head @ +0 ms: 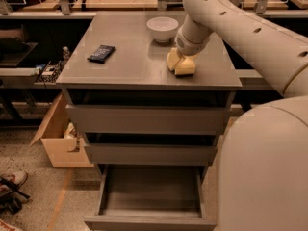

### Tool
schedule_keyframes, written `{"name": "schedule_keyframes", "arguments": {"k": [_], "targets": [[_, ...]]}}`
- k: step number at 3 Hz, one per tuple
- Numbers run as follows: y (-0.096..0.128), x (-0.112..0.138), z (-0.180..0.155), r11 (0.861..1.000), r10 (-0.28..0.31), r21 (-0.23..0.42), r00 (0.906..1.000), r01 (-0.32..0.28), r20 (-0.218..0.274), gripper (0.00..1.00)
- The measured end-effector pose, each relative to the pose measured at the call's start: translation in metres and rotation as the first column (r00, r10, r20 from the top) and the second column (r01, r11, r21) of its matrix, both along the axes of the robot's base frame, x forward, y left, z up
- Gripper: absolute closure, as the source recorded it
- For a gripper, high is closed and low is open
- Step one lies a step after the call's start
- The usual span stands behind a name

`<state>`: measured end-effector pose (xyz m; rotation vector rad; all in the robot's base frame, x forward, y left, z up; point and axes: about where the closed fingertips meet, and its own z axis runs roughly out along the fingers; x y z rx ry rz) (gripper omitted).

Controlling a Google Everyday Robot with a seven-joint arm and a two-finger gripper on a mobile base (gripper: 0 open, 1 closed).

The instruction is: Place sponge into bottom drawer

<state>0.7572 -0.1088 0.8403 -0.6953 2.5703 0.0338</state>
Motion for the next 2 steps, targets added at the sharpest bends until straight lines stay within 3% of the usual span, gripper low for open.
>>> {"name": "schedule_keyframes", "arguments": {"k": [1,2], "targets": [[-0.004,-0.011,0.014,0.999,0.038,-0.002,0.9991,-0.038,0.019,0.85],[-0.012,-0.042,0.045,0.994,0.107,-0.025,0.9925,-0.105,0.06,1.0]]}}
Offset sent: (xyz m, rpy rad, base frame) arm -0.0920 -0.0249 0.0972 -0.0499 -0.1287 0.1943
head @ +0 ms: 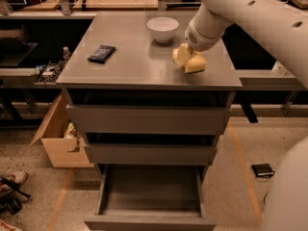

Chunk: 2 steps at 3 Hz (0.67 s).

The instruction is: Place sponge into bottom drawer

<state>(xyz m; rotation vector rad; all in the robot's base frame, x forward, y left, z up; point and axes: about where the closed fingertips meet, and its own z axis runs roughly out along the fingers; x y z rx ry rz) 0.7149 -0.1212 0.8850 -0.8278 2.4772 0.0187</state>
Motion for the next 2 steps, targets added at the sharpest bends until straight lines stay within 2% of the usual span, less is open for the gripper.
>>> {"name": "schedule_keyframes", "arguments": {"k": [1,2], "targets": [[-0.007,-0.053,0.025,0.995,0.094,-0.023,0.9956,-0.094,0.004,1.0],[-0.003,-0.08,0.013,0.988,0.15,0.051,0.9877,-0.147,-0.045,1.0]]}}
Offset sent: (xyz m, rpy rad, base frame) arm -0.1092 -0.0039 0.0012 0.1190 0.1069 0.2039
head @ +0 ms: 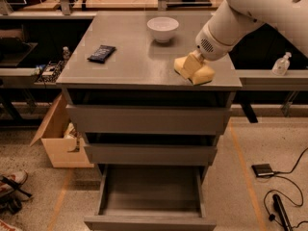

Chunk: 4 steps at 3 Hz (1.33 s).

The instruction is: Place sponge into bottom drawer

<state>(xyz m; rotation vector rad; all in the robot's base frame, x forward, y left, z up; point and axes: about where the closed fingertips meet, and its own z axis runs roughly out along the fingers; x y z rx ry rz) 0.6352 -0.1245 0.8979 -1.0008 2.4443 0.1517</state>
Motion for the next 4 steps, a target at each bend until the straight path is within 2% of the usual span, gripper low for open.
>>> {"name": "schedule_keyframes", "arguments": {"k": [1,2,3,4], "targets": [[0.0,0.0,0.0,1.0,0.0,0.0,1.0,0.0,0.0,1.0],[0.005,-0.017,-0.011,0.998,0.047,-0.037,0.9989,-0.047,-0.004,1.0],[0.015,-0.063,-0.032,0.986,0.157,-0.062,0.9875,-0.158,-0.013,1.0],[0.027,-0.106,-0.061,0.959,0.266,-0.094,0.9633,-0.268,-0.036,1.0]]}}
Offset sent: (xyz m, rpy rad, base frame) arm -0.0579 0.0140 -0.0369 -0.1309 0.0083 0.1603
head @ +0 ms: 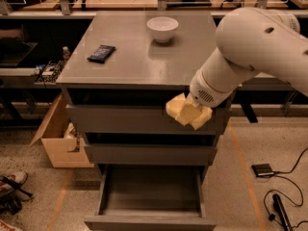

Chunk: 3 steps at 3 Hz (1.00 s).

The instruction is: Place sponge into bottom drawer

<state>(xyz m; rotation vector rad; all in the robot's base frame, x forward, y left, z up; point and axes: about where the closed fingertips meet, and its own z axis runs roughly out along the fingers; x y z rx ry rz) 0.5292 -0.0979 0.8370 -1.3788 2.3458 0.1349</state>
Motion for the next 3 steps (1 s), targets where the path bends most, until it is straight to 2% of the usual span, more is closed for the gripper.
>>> {"name": "schedule_keyframes", "arguments": {"k": [1,2,3], "targets": [[0.008,-0.023,-0.044,0.997,0.08,-0.015,0.9957,-0.081,-0.047,1.0],[0.016,-0.039,-0.101,0.99,0.141,-0.01,0.981,-0.143,-0.133,1.0],[0.016,-0.041,-0.107,0.989,0.143,-0.004,0.9799,-0.145,-0.139,1.0]]}}
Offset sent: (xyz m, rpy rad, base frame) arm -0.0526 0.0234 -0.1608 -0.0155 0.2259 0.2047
